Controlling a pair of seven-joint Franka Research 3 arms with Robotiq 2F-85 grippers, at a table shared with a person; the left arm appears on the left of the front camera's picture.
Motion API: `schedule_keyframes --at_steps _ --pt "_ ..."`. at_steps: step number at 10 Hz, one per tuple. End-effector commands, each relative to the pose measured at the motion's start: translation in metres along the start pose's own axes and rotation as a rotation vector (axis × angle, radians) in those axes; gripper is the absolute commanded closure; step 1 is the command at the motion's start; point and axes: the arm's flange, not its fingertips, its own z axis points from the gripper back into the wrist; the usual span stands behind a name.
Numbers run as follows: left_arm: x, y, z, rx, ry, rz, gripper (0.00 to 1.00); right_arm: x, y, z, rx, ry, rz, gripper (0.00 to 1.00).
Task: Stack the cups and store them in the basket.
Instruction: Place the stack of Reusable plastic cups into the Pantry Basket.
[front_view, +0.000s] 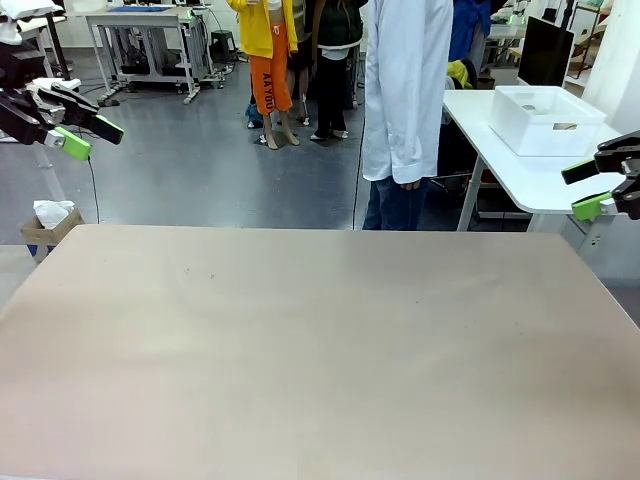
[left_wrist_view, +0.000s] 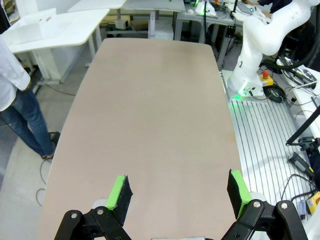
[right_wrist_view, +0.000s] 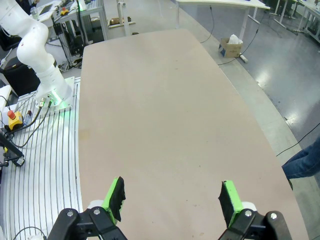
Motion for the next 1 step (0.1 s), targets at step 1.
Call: schedule_keyframes --at_steps 1 --pt "0.0036 -0.0002 0.0015 0.0 0.001 0.013 0.0 0.0033 -0.0014 0.0007 0.0 -0.023 -0.007 0.0"
